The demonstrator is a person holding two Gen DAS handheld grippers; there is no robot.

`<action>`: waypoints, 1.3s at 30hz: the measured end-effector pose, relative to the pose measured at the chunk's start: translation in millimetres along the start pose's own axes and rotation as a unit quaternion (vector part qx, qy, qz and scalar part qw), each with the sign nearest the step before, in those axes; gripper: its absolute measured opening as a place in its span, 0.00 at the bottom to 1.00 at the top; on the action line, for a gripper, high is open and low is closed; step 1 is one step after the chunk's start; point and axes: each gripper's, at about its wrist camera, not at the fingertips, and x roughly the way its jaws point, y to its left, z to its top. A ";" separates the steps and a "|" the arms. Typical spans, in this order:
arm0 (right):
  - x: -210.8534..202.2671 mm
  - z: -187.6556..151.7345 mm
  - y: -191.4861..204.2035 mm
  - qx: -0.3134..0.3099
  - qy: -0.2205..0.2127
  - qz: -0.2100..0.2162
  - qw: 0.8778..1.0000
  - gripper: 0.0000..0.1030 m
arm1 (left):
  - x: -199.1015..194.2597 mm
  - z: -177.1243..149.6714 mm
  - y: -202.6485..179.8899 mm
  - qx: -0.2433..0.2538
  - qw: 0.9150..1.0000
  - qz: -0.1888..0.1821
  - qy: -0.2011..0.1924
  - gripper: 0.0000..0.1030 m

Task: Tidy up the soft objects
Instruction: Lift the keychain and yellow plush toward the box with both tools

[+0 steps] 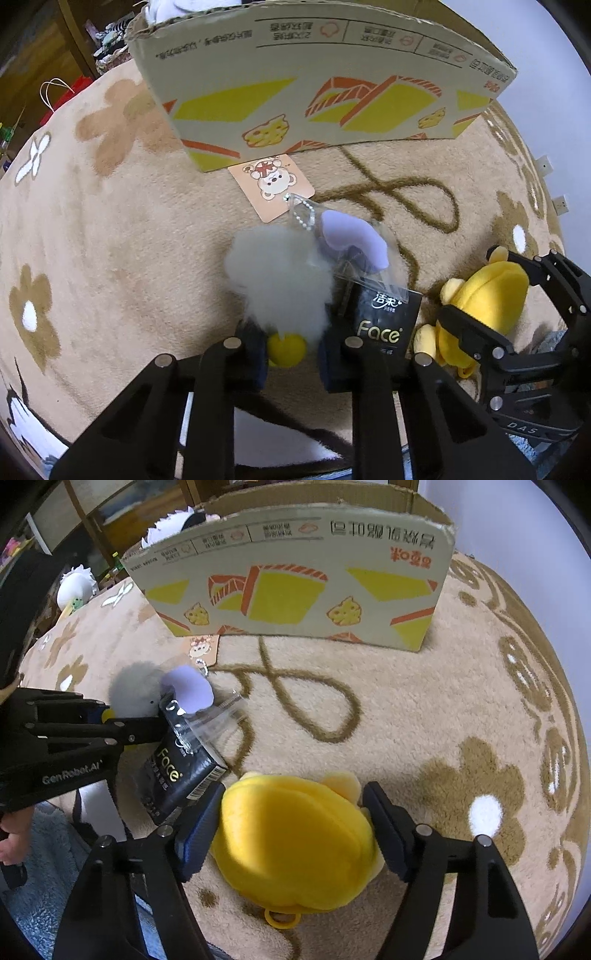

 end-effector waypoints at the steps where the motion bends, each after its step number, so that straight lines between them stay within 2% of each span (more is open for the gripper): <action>1: -0.8 -0.2 -1.7 0.000 -0.004 0.000 1.000 0.77 | -0.2 -0.3 -0.2 0.000 1.000 0.000 0.000 0.18; 5: -12.1 0.2 -8.0 0.006 -0.024 0.001 1.000 0.76 | -6.2 -8.3 -3.8 -0.004 1.000 0.002 -0.011 0.17; 9: -27.5 2.3 -12.4 0.014 -0.062 0.002 0.998 0.75 | -21.6 -10.0 -0.9 -0.011 0.999 0.003 -0.038 0.17; 17: -75.2 1.9 -16.9 0.025 -0.190 -0.001 0.981 0.74 | -55.8 -12.7 9.0 -0.031 0.993 0.016 -0.114 0.16; 21: -88.9 2.6 -17.7 0.029 -0.229 0.002 0.973 0.74 | -69.4 -16.3 7.8 -0.026 0.989 0.022 -0.141 0.15; 33: -99.3 4.9 -16.5 0.035 -0.261 0.009 0.965 0.74 | -89.2 -17.9 1.1 -0.022 0.982 0.035 -0.186 0.14; 39: -102.3 4.8 -17.8 0.035 -0.274 0.008 0.961 0.74 | -101.2 -21.2 -0.5 -0.021 0.975 0.042 -0.216 0.14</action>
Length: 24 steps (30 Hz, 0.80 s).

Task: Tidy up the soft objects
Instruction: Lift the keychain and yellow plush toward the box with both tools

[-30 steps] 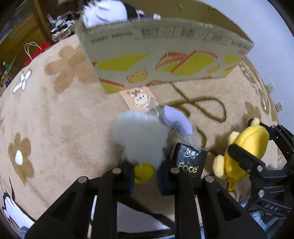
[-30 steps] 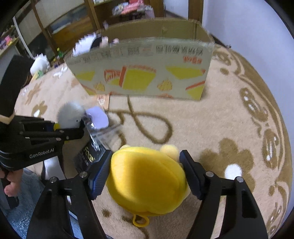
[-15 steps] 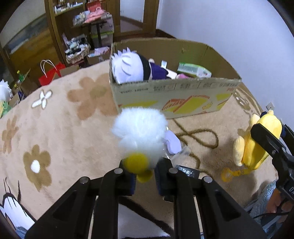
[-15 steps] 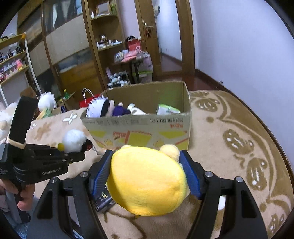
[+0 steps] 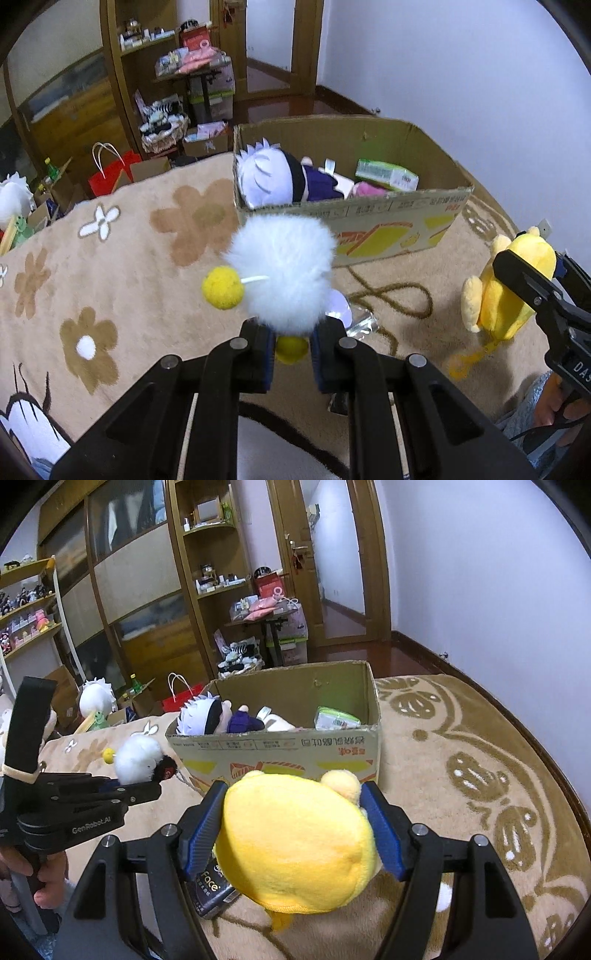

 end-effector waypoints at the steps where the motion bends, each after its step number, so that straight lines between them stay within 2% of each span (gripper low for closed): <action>1: -1.5 1.2 0.2 -0.001 -0.005 -0.001 1.000 0.74 | -4.0 0.7 -0.5 0.001 1.000 0.001 -0.009 0.14; 12: -20.9 39.8 2.9 -0.022 -0.086 -0.009 0.996 0.74 | -46.3 17.3 -10.2 0.025 0.992 0.021 -0.125 0.14; 20: -17.1 67.7 7.1 -0.051 -0.109 -0.020 0.992 0.75 | -44.7 51.2 -15.6 0.035 0.986 0.024 -0.163 0.14; 24: -6.2 79.9 5.7 -0.062 -0.111 -0.025 0.992 0.75 | -39.2 67.0 -17.6 0.036 0.985 0.023 -0.167 0.14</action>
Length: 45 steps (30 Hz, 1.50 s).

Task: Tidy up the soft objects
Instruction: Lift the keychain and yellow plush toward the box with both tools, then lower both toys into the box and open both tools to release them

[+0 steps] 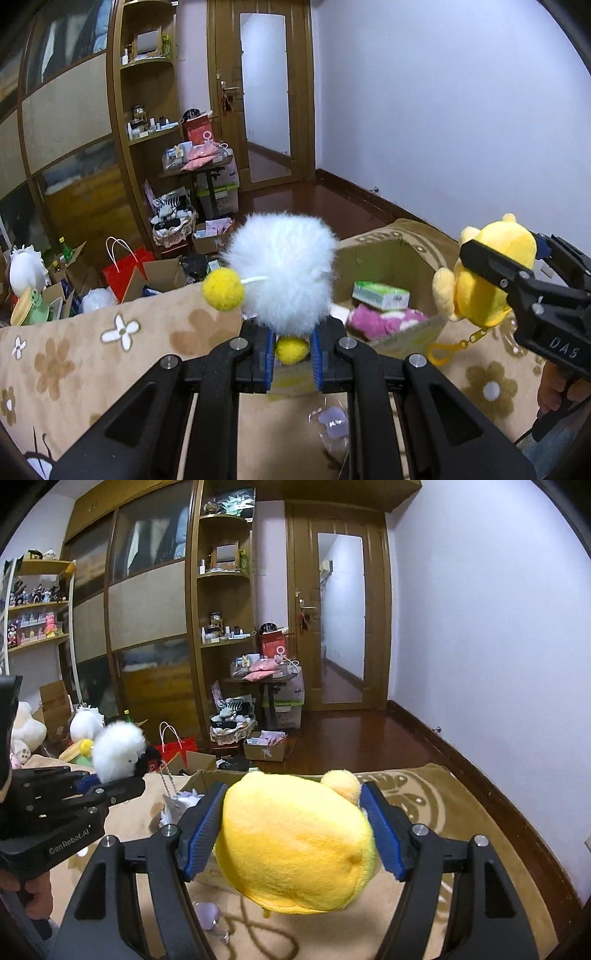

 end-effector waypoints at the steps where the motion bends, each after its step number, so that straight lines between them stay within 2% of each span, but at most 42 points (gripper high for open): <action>1: 4.7 2.5 -0.8 -0.002 0.000 -0.001 1.000 0.75 | 4.6 3.2 -0.6 0.001 1.000 0.000 0.000 0.14; 12: 46.5 14.8 -11.4 -0.004 0.005 -0.015 1.000 0.76 | 50.5 13.8 -12.6 0.009 1.000 -0.004 0.014 0.15; 24: 87.8 -2.0 -30.9 0.027 0.059 -0.017 0.998 0.77 | 93.5 -1.5 -25.6 0.026 0.998 -0.021 0.061 0.16; 29: 97.2 -10.3 -38.0 0.044 0.081 -0.003 0.996 0.80 | 101.5 -8.1 -24.5 0.026 0.996 -0.018 0.079 0.19; 32: 96.9 -11.6 -39.6 0.045 0.081 0.002 0.996 0.84 | 104.1 -9.6 -24.3 0.024 0.996 -0.015 0.086 0.19; 38: 91.7 -12.1 -43.0 0.056 0.079 0.010 0.995 0.86 | 105.5 -14.3 -19.3 0.017 0.994 -0.013 0.104 0.22; 41: 91.3 -10.5 -45.6 0.064 0.079 0.020 0.995 0.88 | 103.1 -17.6 -18.2 0.018 0.994 -0.008 0.108 0.27; 45: 89.1 -11.6 -45.2 0.069 0.080 0.027 0.994 0.88 | 96.2 -19.4 -14.0 0.016 0.994 0.000 0.104 0.44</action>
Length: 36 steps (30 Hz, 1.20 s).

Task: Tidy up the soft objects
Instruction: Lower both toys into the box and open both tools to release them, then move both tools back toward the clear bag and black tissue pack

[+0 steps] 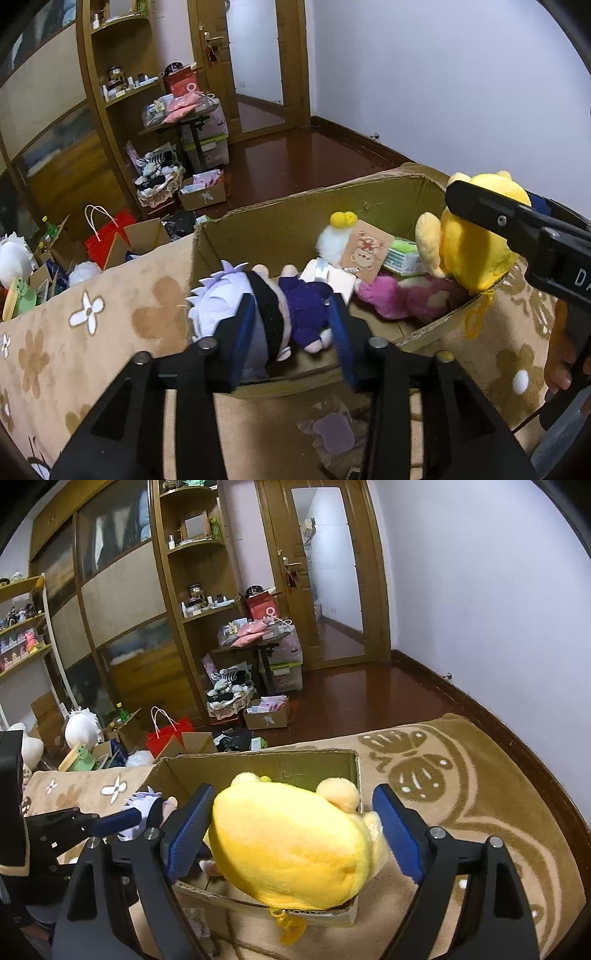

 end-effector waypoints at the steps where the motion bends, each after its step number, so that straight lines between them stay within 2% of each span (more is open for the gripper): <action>1: -0.9 -0.4 0.2 0.000 0.000 0.000 1.000 0.89 | -1.9 -0.7 1.2 -0.002 1.000 0.002 -0.002 0.48; 4: -2.1 -0.7 0.7 0.003 -0.001 0.003 1.000 0.91 | -7.3 -1.8 3.8 -0.003 1.000 0.006 -0.006 0.54; 11: -3.7 2.5 7.3 -0.001 -0.007 0.010 1.000 0.91 | -20.2 -8.1 10.5 -0.005 1.000 0.018 -0.009 0.65; 14: -3.5 4.4 11.2 -0.007 -0.008 0.016 1.000 0.91 | -21.6 -11.5 14.5 -0.011 1.000 0.023 -0.005 0.73; 17: -4.8 4.6 12.4 -0.003 -0.006 0.017 1.000 0.92 | -22.9 -14.0 16.2 -0.014 1.000 0.025 -0.002 0.73; 19: -5.5 4.0 12.2 0.002 0.000 0.016 1.000 0.95 | -24.0 -15.8 17.5 -0.014 1.000 0.027 0.001 0.74; 20: -7.1 3.3 12.1 0.005 0.003 0.014 1.000 1.00 | -24.4 -16.8 18.4 -0.013 1.000 0.028 0.004 0.75; 22: -12.0 0.8 11.9 0.008 0.003 0.009 1.000 1.00 | -25.5 -18.8 18.9 -0.016 0.999 0.028 0.011 0.85; 24: -19.5 -3.0 13.3 0.003 0.009 0.007 1.000 1.00 | -26.2 -22.0 20.3 -0.023 0.999 0.019 0.021 0.89; 36: -62.2 -37.8 20.3 0.003 0.057 -0.012 0.998 1.00 | -46.3 -37.4 25.5 -0.029 0.997 0.003 0.065 0.90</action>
